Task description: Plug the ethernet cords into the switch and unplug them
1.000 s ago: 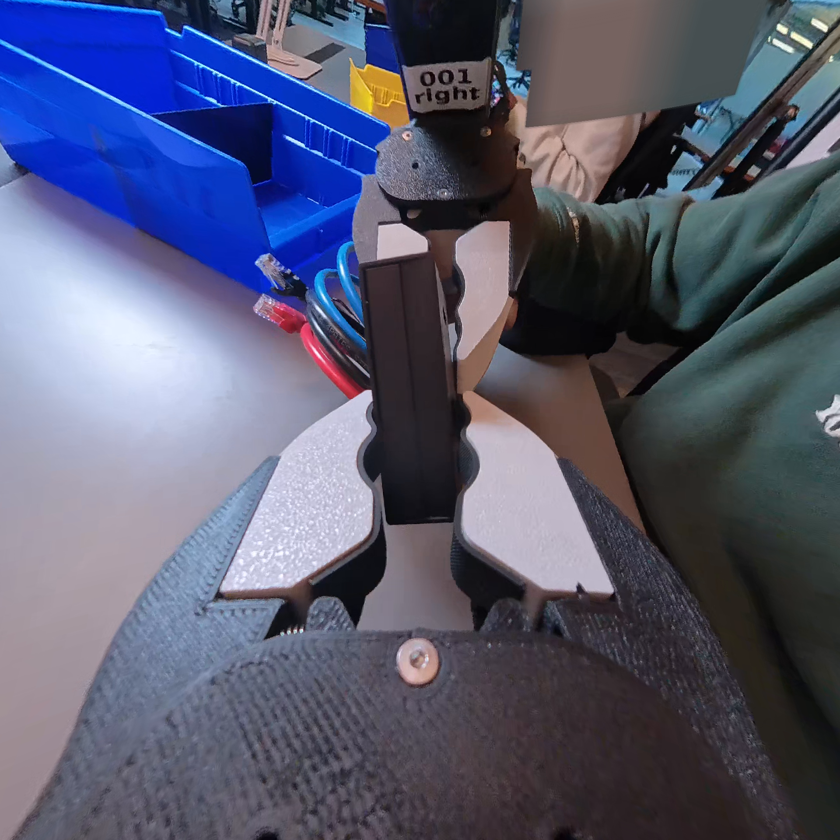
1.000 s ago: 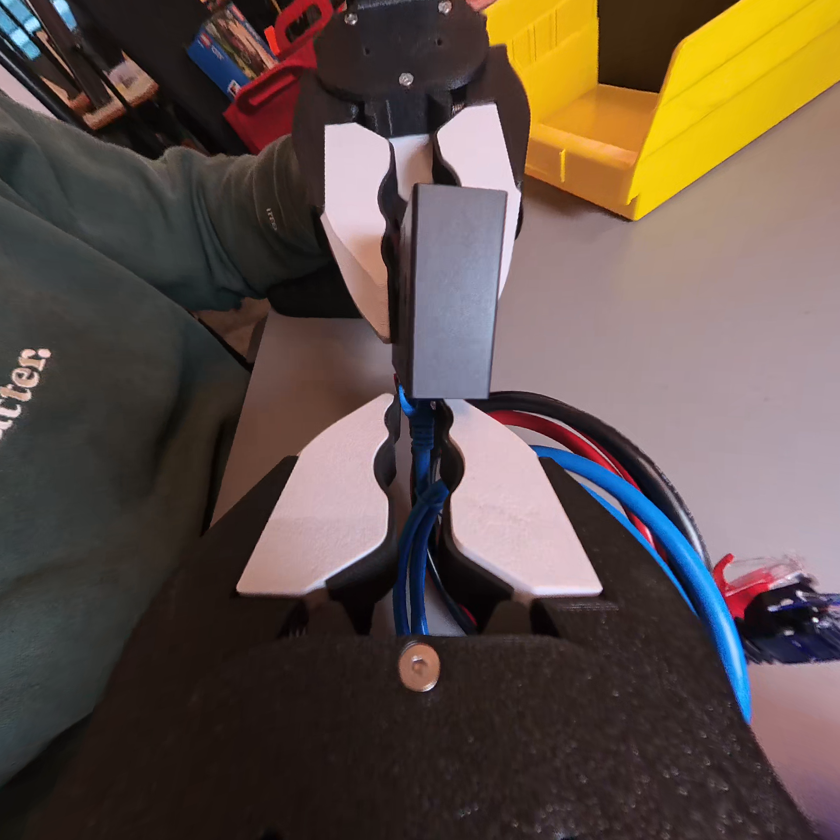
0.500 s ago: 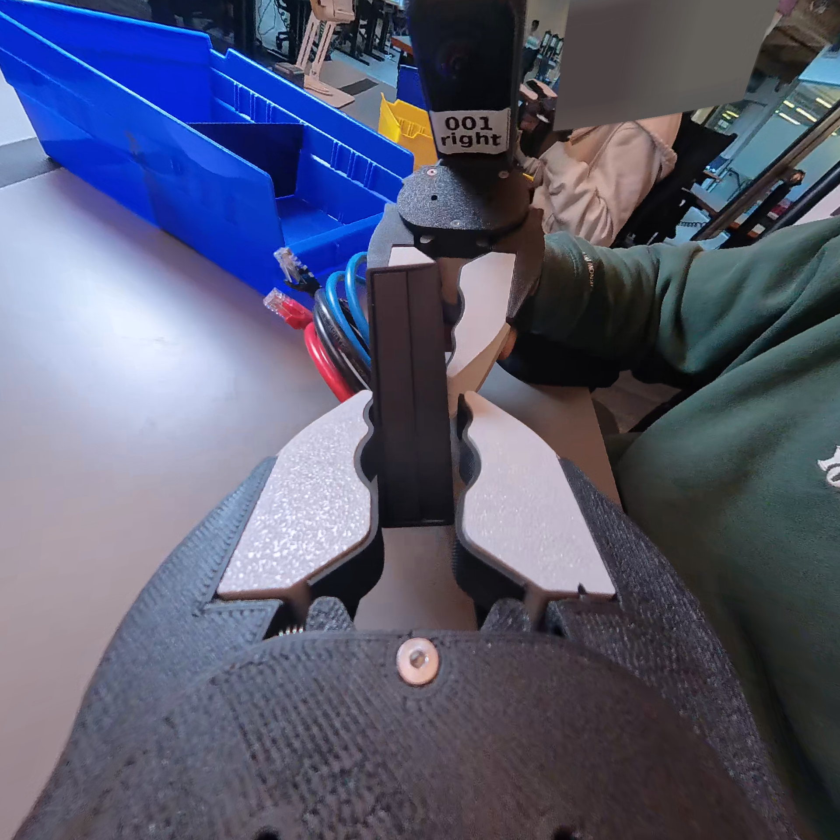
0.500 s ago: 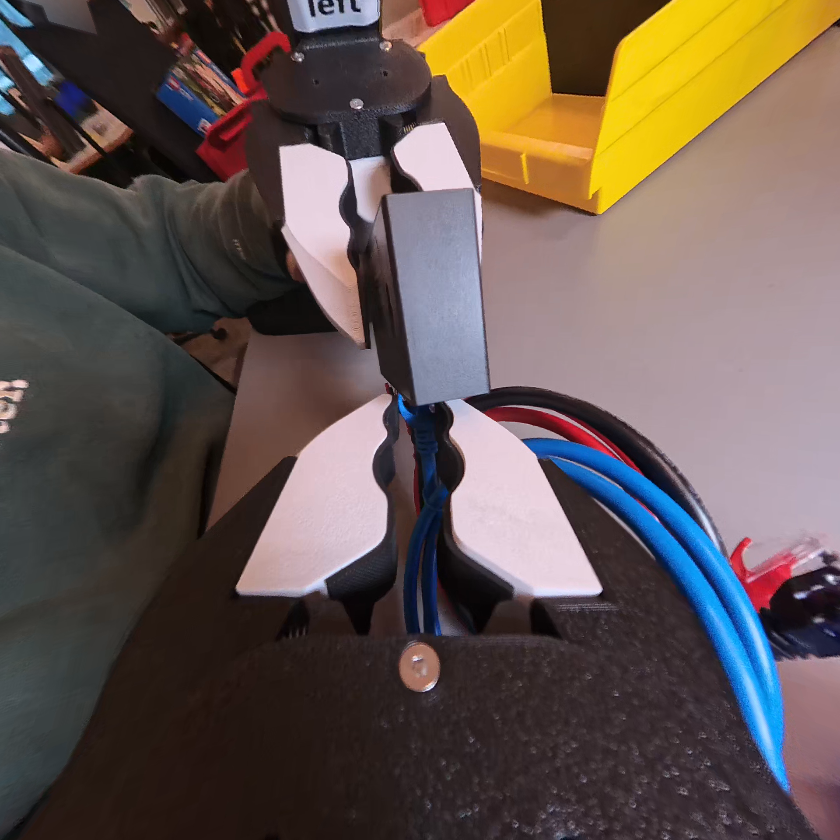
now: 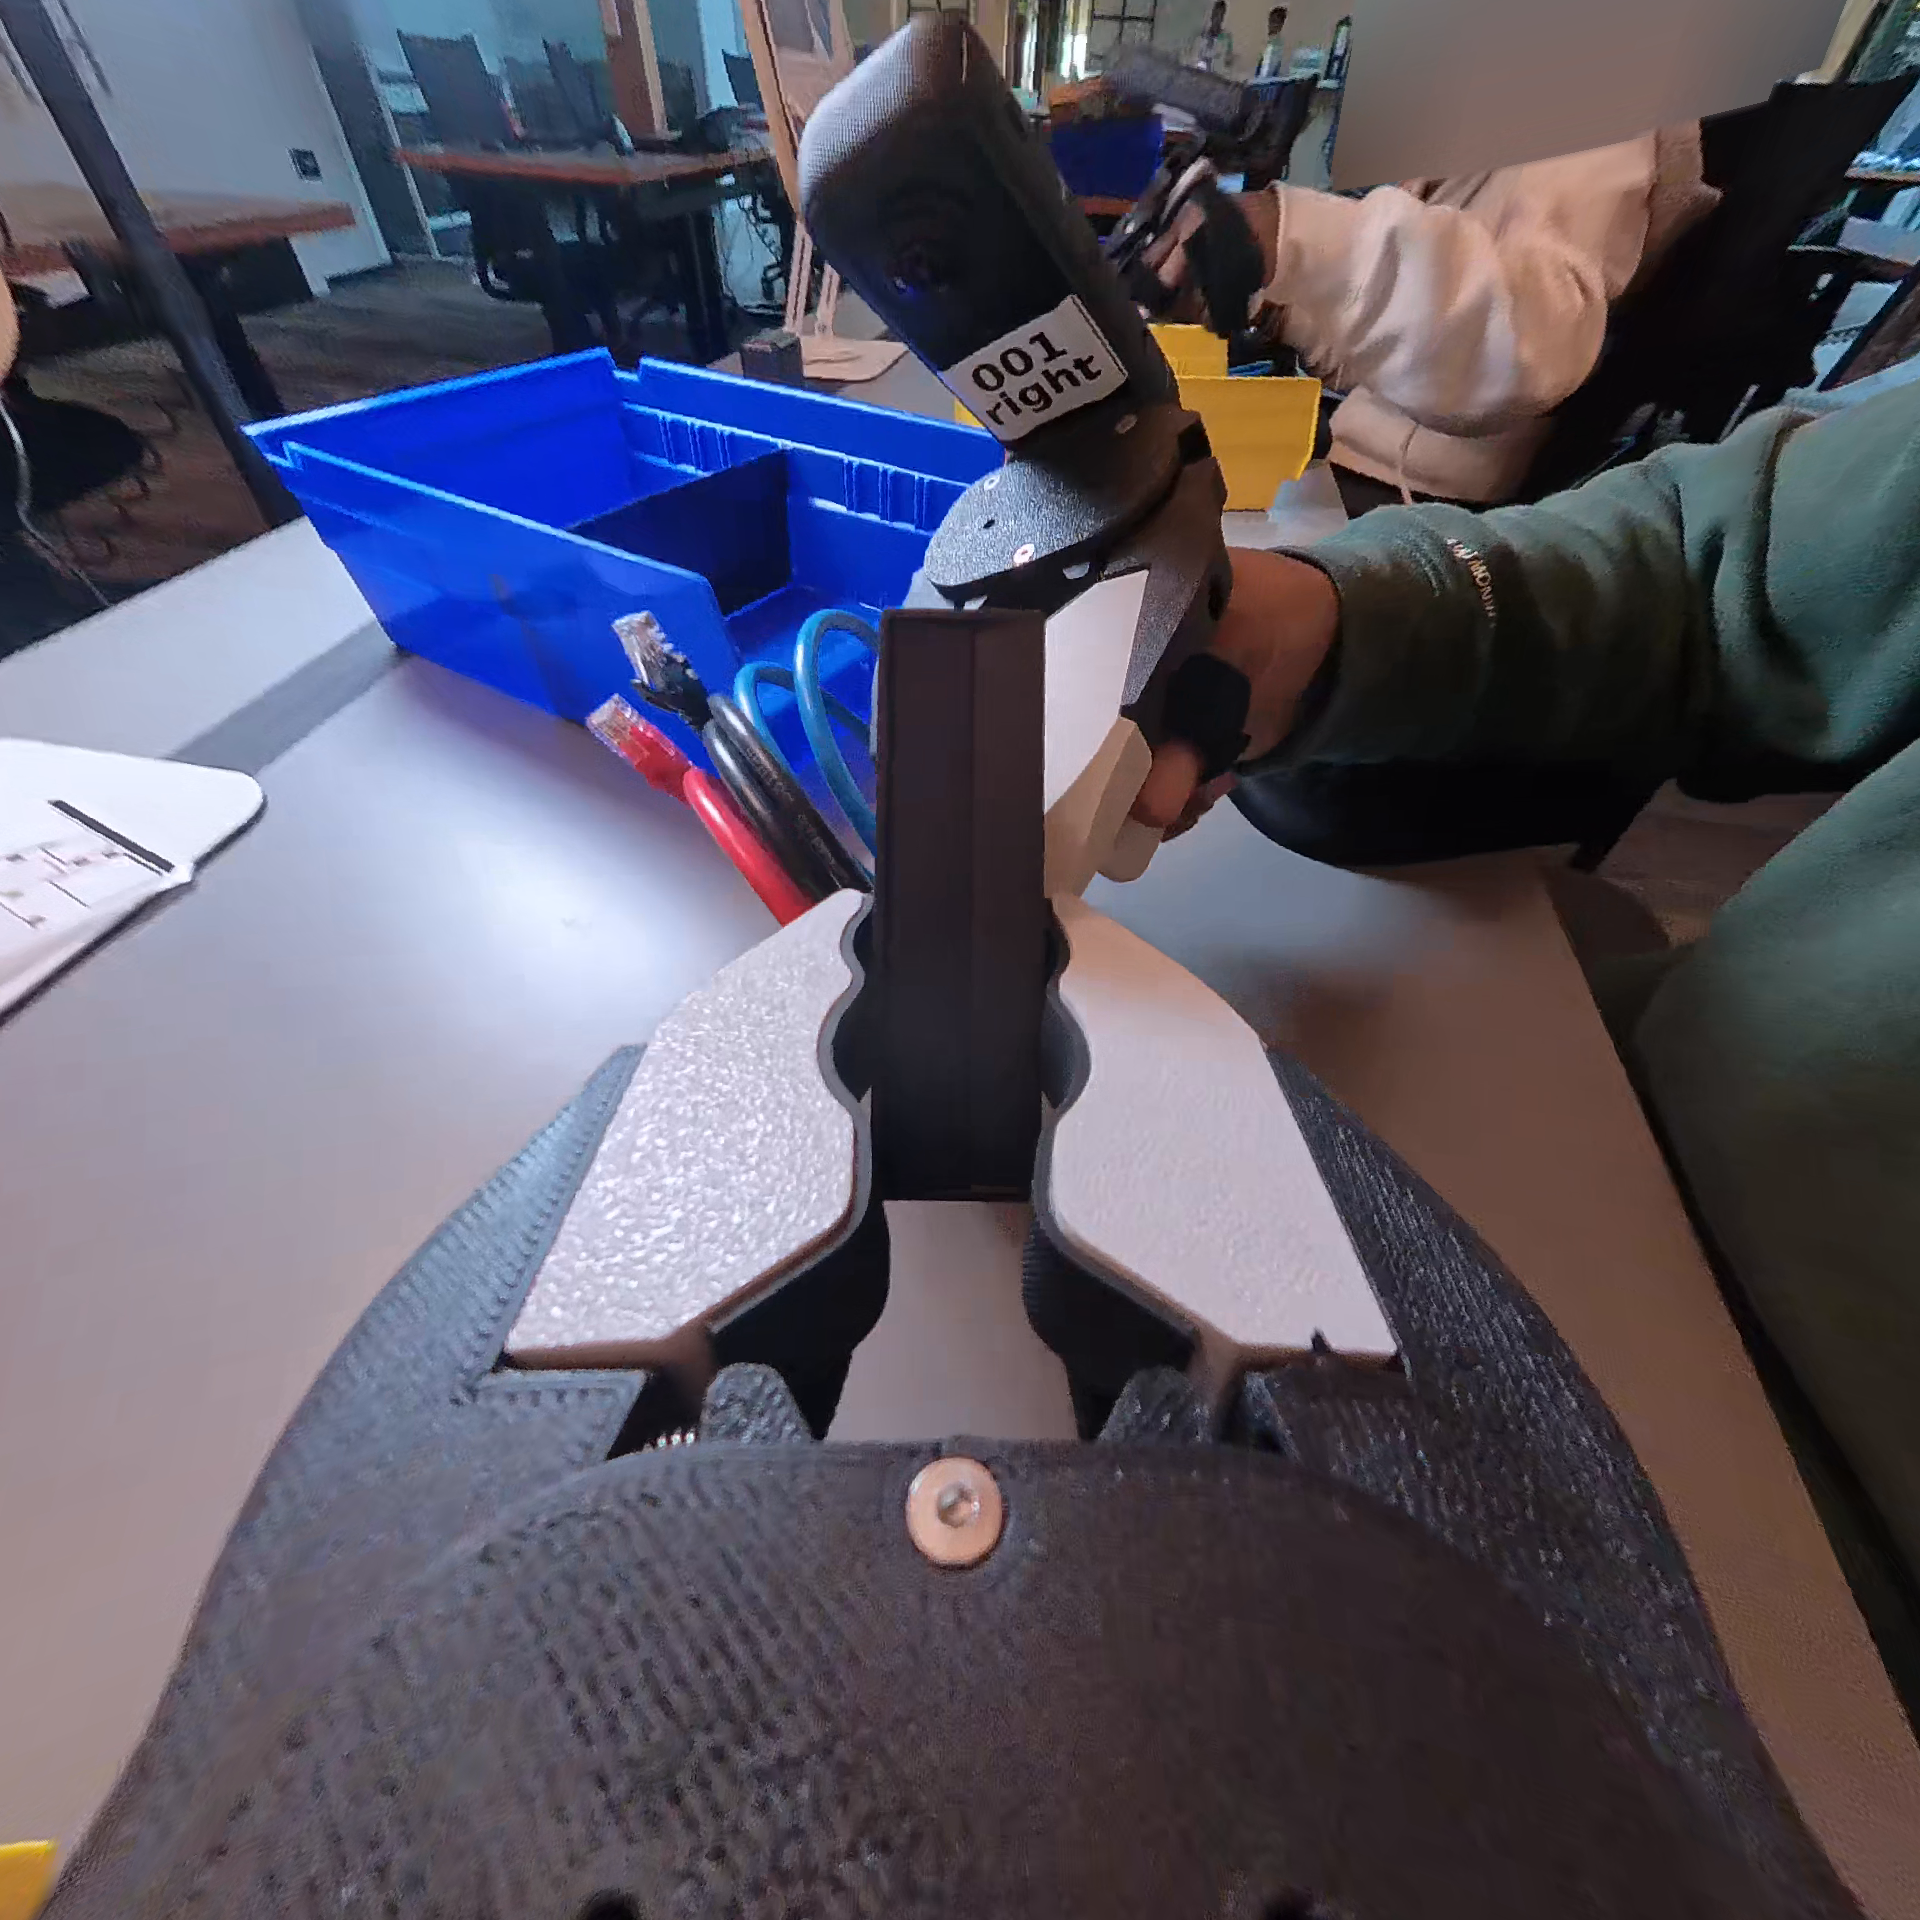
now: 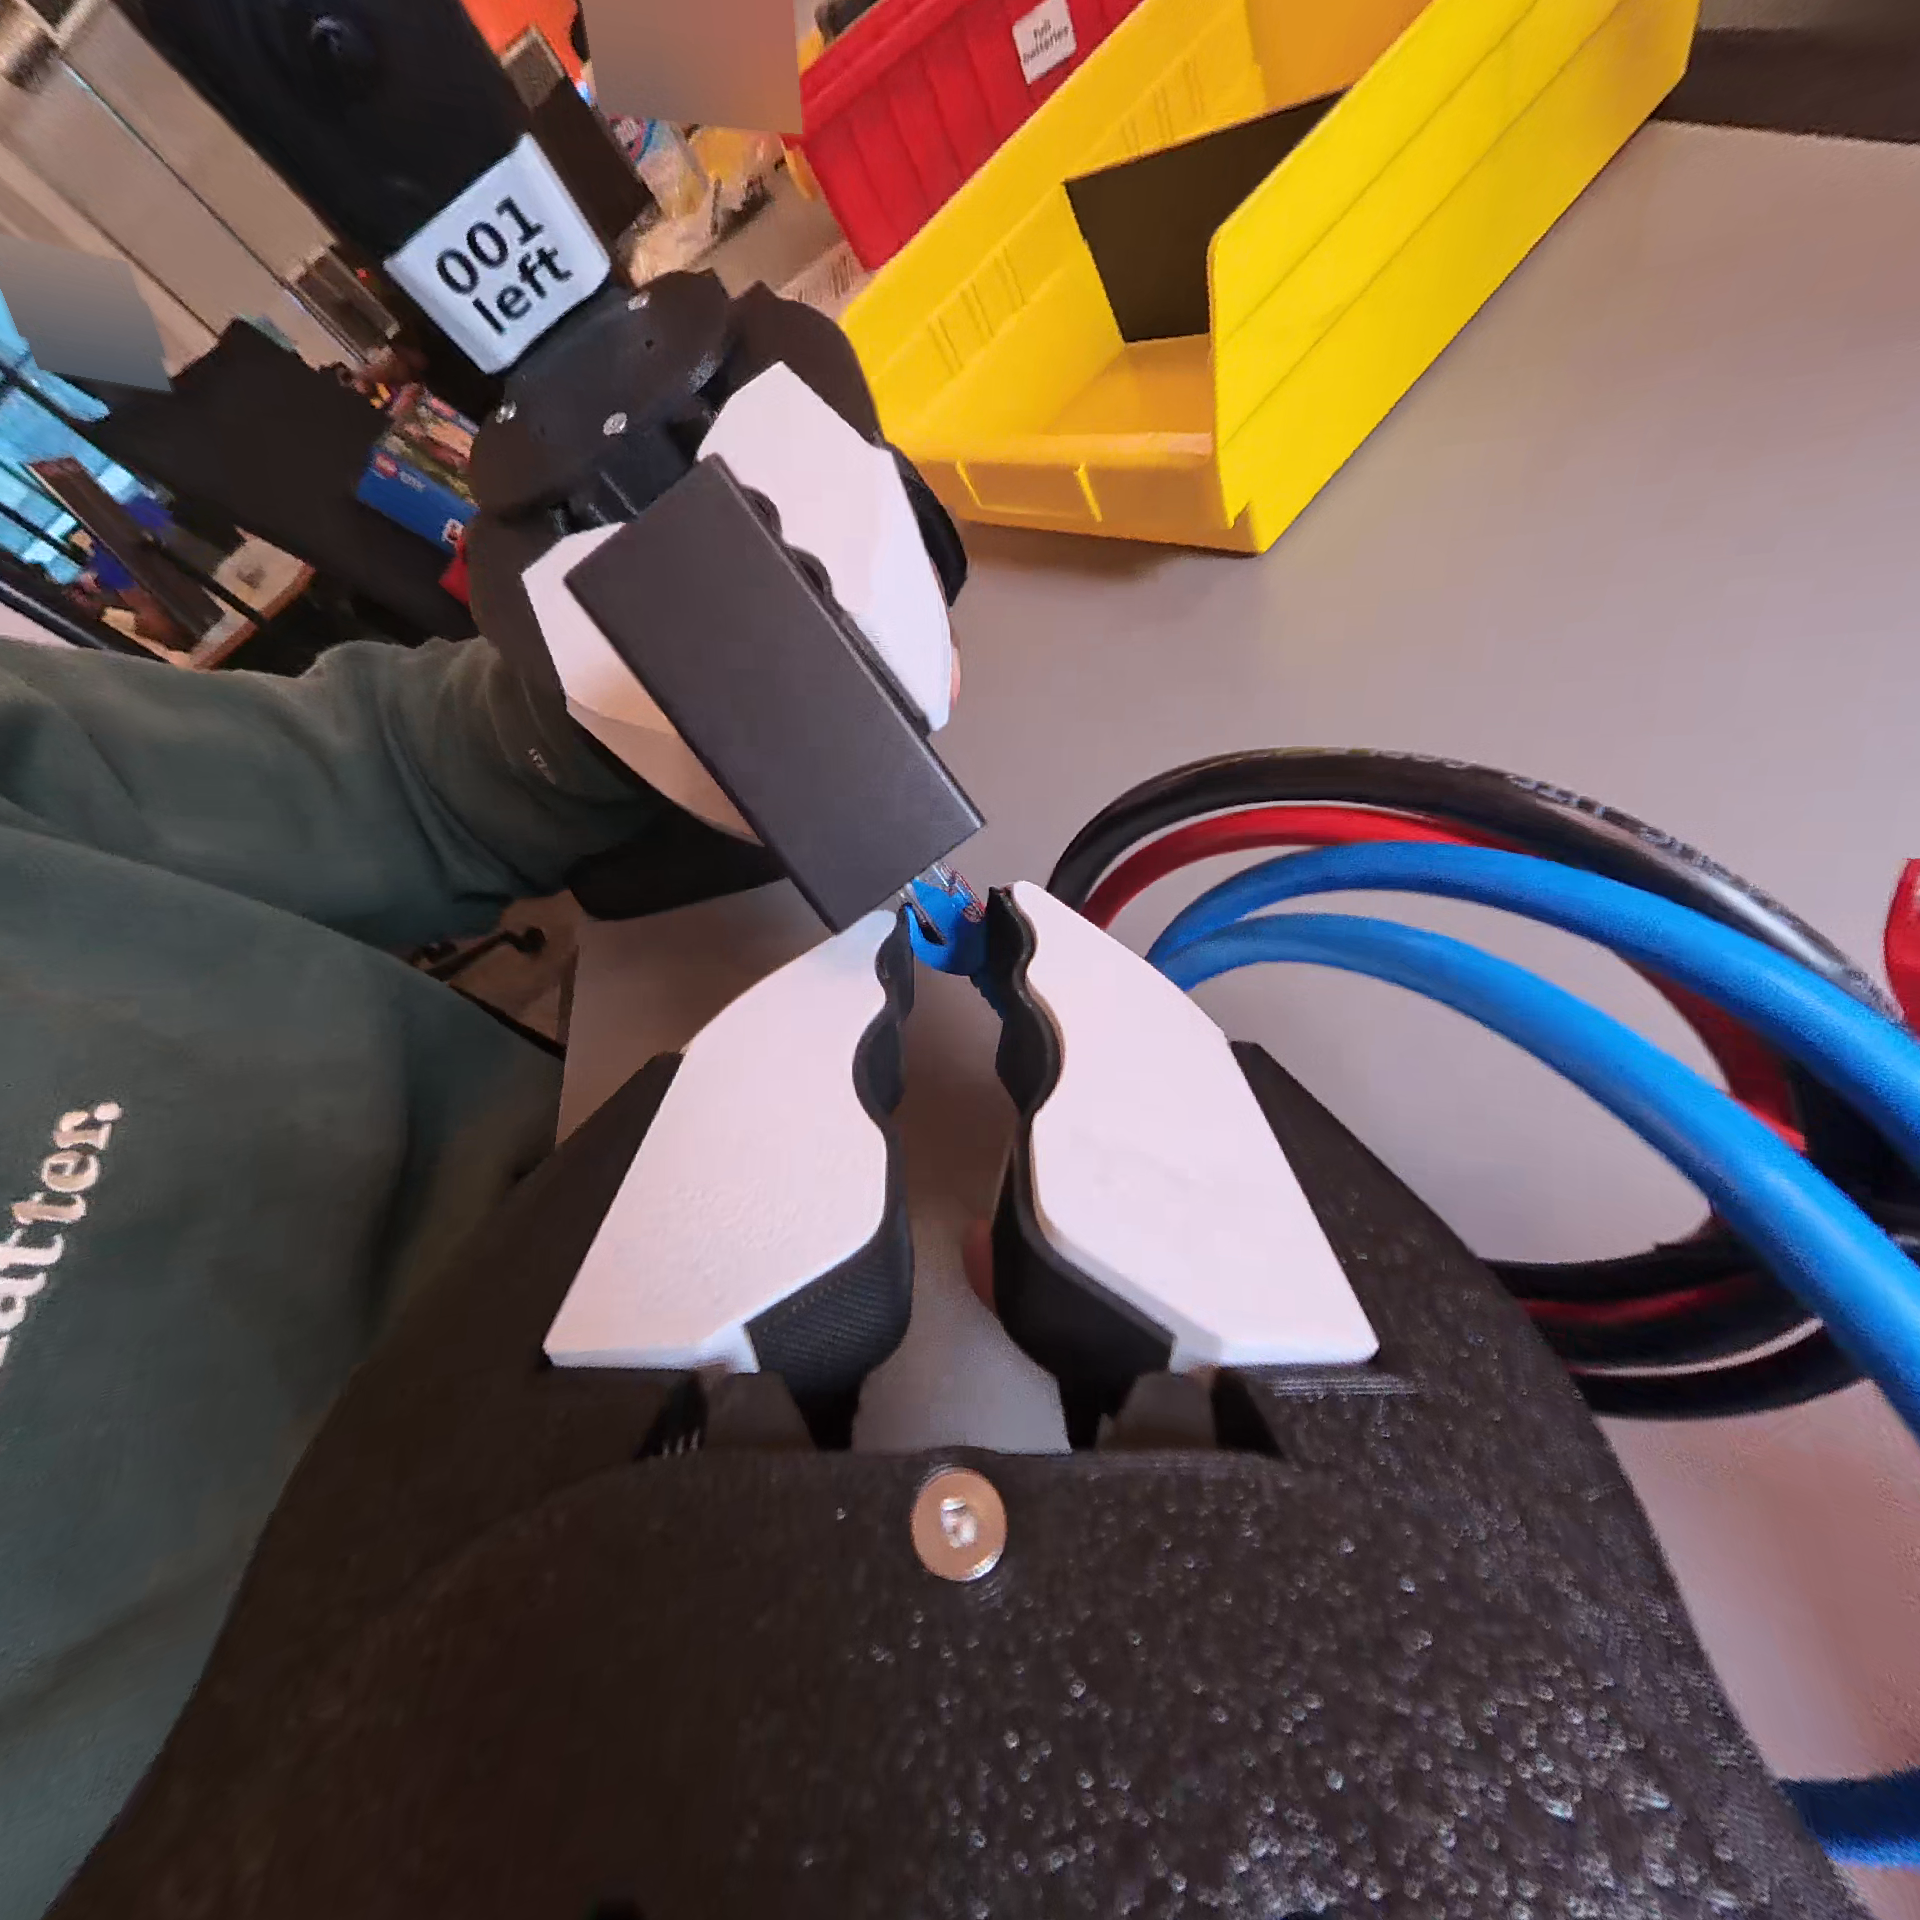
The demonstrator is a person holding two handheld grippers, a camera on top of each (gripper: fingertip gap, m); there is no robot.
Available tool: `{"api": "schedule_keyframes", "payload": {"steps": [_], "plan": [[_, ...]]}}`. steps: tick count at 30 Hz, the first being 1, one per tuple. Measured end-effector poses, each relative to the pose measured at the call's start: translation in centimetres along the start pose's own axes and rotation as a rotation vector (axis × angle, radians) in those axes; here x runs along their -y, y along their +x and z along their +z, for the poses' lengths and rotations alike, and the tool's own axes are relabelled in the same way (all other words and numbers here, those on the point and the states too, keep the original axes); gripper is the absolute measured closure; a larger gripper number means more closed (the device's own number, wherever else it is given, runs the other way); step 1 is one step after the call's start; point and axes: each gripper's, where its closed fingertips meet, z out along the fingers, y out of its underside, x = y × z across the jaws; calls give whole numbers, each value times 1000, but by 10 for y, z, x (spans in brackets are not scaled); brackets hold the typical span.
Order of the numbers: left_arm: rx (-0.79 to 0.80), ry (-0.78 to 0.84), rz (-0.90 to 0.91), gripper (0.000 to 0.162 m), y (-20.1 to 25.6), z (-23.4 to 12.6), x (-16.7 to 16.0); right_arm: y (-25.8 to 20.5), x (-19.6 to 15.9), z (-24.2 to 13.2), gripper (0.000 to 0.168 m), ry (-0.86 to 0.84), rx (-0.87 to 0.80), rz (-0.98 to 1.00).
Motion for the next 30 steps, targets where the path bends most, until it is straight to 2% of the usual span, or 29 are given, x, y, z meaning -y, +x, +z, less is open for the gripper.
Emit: {"api": "schedule_keyframes", "payload": {"steps": [2, 4, 5, 7, 10, 15, 19, 23, 25, 27, 30], "plan": [[27, 17, 52, 134, 0, -2, 4, 0, 4, -1, 155, 6, -47, -61], [36, 110, 101, 133, 3, -18, 26, 18, 5, -11, 155, 25, -157, -93], [-6, 189, 106, 134, 12, -29, 44, 18, 7, -19, 155, 62, -107, -58], [50, 214, 155, 134, 12, -39, 58, 2, 14, -23, 154, 61, -110, -186], [34, 286, 26, 134, -2, -50, 64, -16, 46, -40, 154, 117, -139, -315], [-19, 400, -202, 134, -19, -64, 64, -13, 86, -111, 154, 172, -200, -301], [-101, 457, -348, 134, -20, -62, 59, 43, 107, -159, 154, 58, -390, -261], [-129, 456, -400, 134, -20, -54, 52, 107, 117, -181, 153, -63, -506, -215], [-128, 445, -415, 134, -21, -50, 47, 143, 108, -180, 153, -113, -550, -163], [-130, 429, -422, 134, -21, -47, 43, 174, 83, -177, 150, -219, -582, -78], [-129, 417, -429, 135, -22, -46, 39, 192, 60, -177, 144, -260, -622, -3]]}}
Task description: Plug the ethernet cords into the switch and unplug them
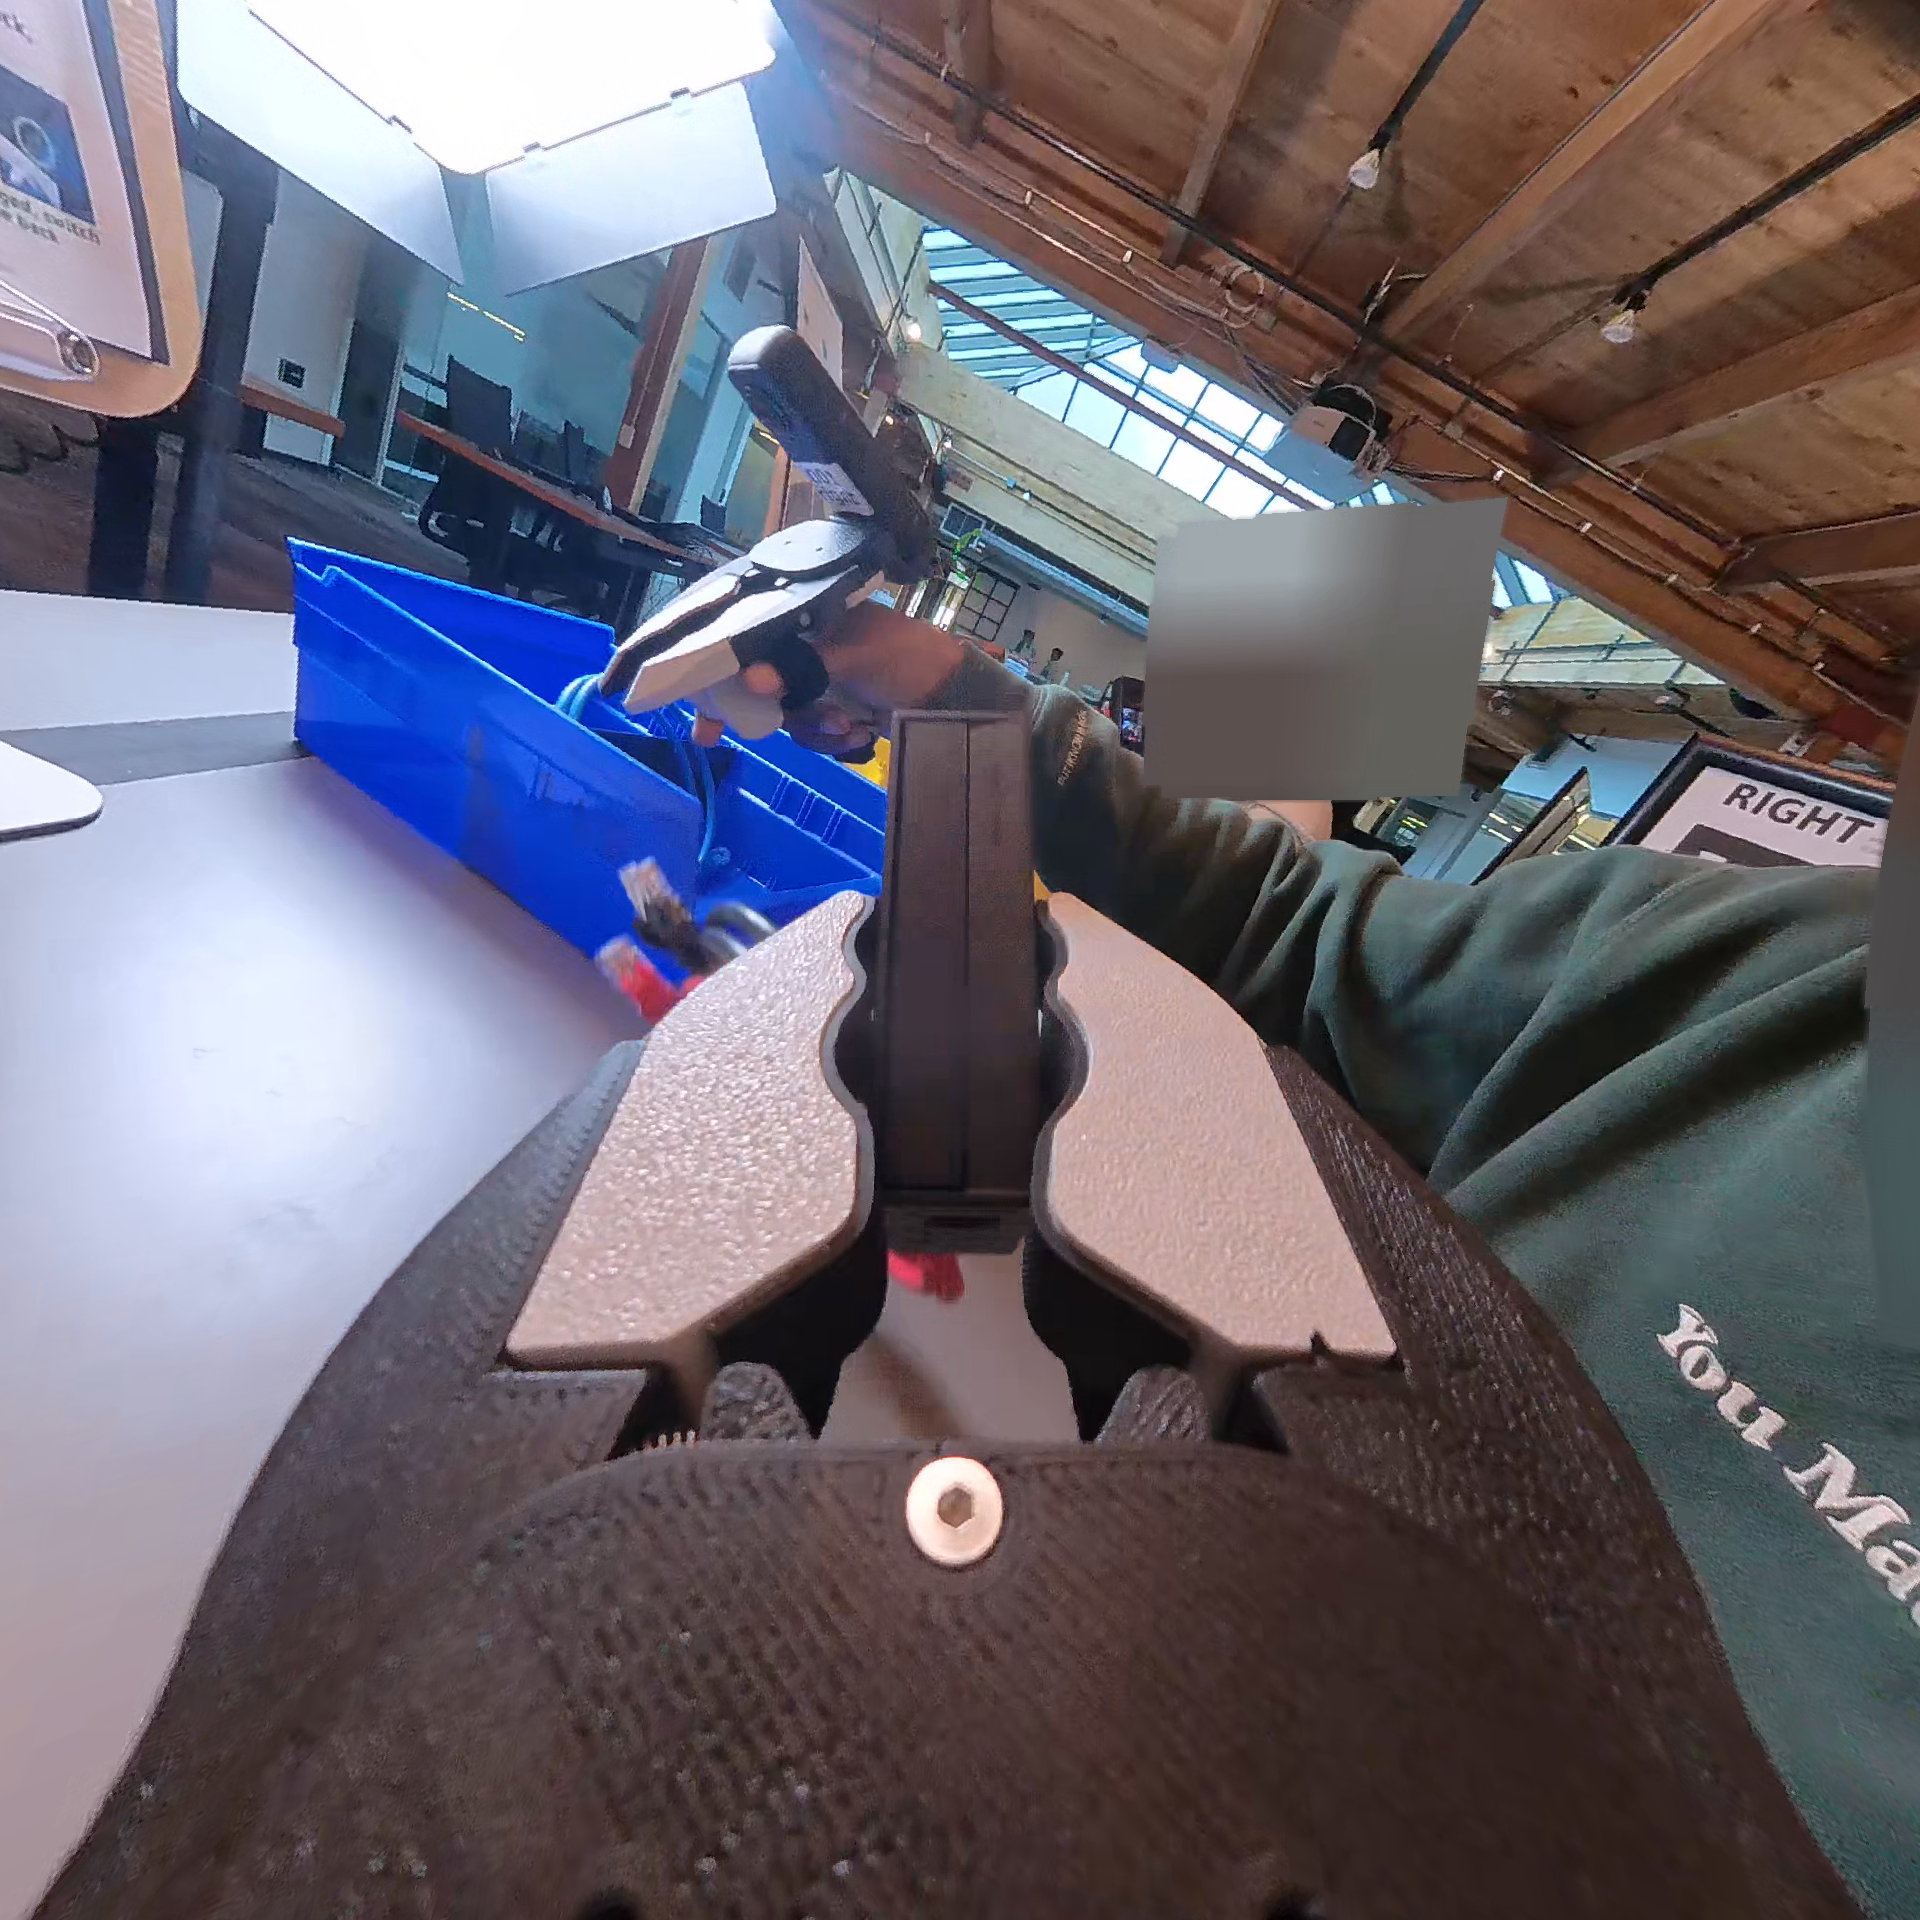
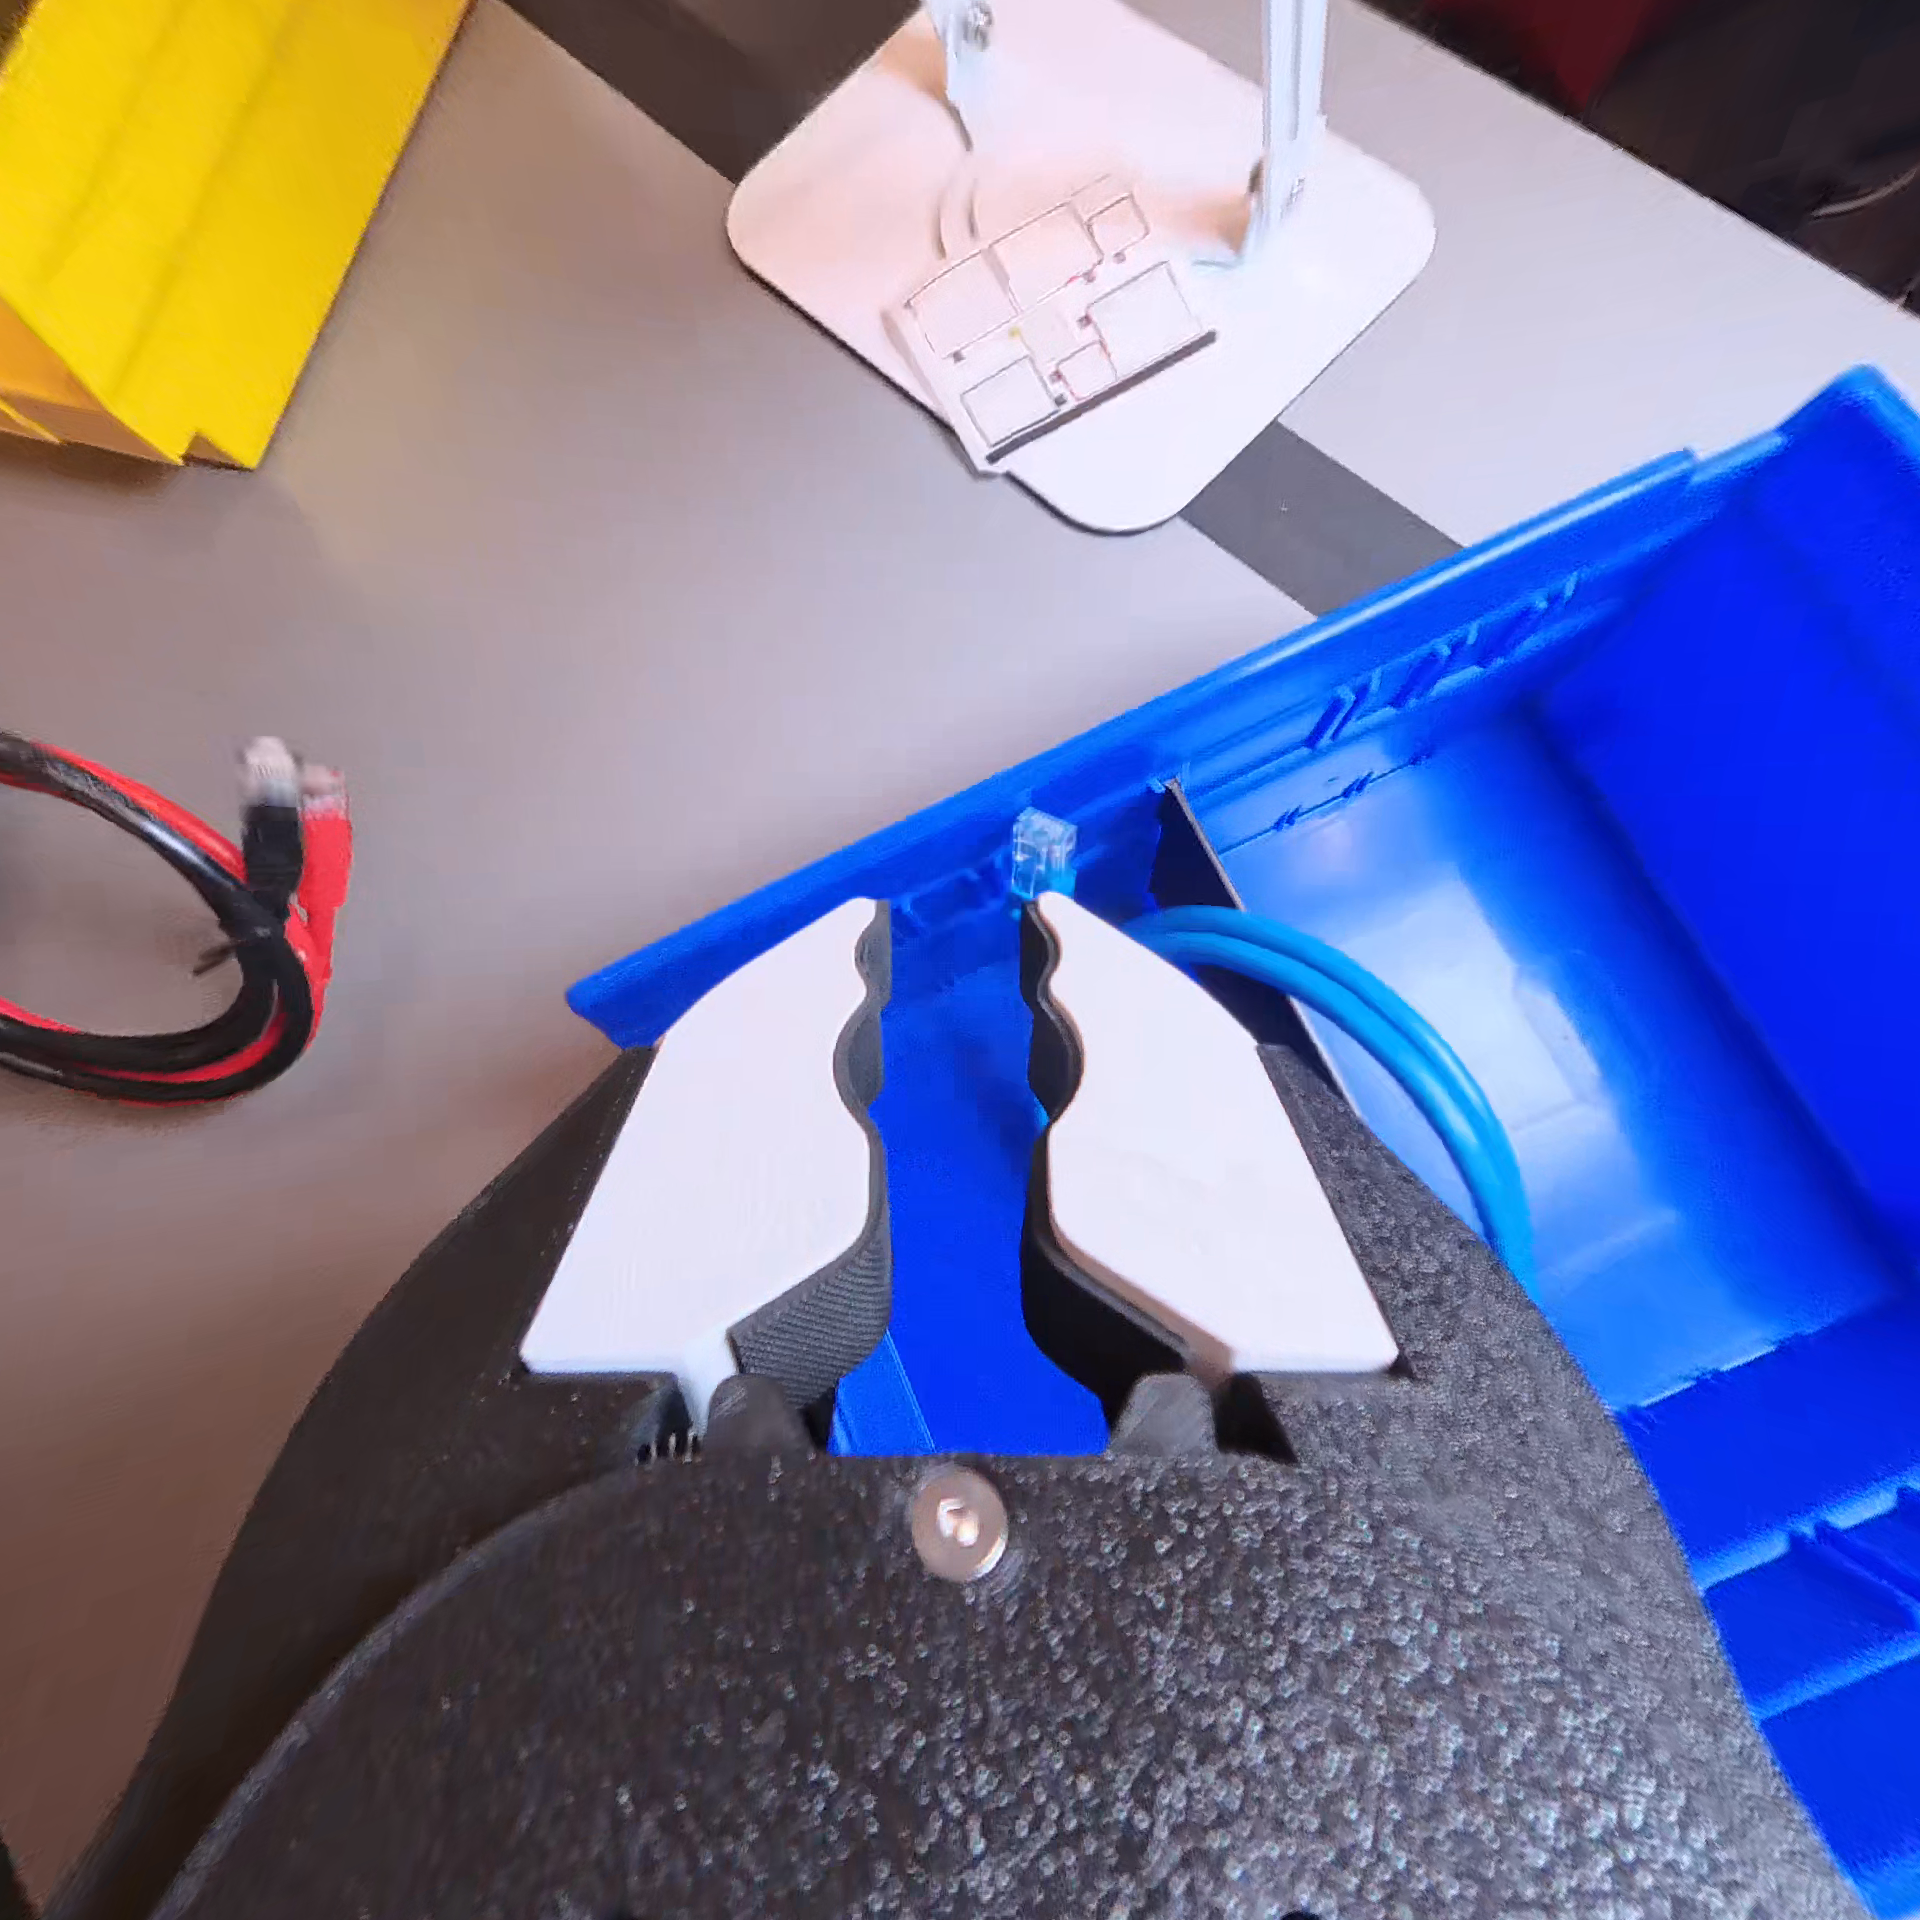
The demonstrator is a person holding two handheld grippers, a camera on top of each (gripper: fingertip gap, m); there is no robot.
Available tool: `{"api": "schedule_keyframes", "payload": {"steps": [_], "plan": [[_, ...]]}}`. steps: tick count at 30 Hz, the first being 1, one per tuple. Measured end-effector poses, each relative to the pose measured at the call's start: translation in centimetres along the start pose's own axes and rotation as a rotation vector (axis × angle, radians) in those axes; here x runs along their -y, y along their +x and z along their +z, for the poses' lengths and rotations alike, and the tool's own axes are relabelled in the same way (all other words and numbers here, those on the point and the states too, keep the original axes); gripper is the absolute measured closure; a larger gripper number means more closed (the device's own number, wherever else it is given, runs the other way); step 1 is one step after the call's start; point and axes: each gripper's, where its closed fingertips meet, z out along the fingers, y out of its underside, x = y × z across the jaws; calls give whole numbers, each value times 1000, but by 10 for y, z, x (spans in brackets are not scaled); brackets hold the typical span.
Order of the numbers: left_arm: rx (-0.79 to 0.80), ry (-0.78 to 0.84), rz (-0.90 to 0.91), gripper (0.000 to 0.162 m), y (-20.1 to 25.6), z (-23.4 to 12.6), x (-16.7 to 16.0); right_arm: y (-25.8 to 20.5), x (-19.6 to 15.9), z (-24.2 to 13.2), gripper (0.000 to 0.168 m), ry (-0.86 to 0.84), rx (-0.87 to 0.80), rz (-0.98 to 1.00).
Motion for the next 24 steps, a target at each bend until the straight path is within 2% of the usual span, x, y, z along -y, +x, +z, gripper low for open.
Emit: {"api": "schedule_keyframes", "payload": {"steps": [4, 6, 9, 11, 13, 16, 19, 20, 24], "plan": [[6, 5, -14, 135, -4, -1, 0, -2, 4, -14, 139, 64, -65, 4], [1, 24, -41, 135, -5, -2, 2, -26, 14, -24, 137, 127, -40, -52], [15, 24, -58, 135, -7, -2, 2, -104, 24, -30, 134, 221, 147, -170], [19, 33, -66, 135, -7, -2, 2, -172, 13, -24, 133, 234, 320, -240], [22, 42, -68, 135, -7, -1, 3, -233, -9, -5, 133, 217, 455, -281], [28, 52, -77, 135, -7, 2, 1, -289, -31, 37, 130, 224, 519, -275], [38, 62, -81, 135, -7, 4, -2, -307, -34, 64, 132, 231, 524, -235], [36, 74, -89, 135, -7, 3, -1, -307, -39, 72, 148, 192, 511, -241], [-10, 49, -95, 135, -5, 3, -1, -301, -41, 66, 155, 155, 564, -240]]}}
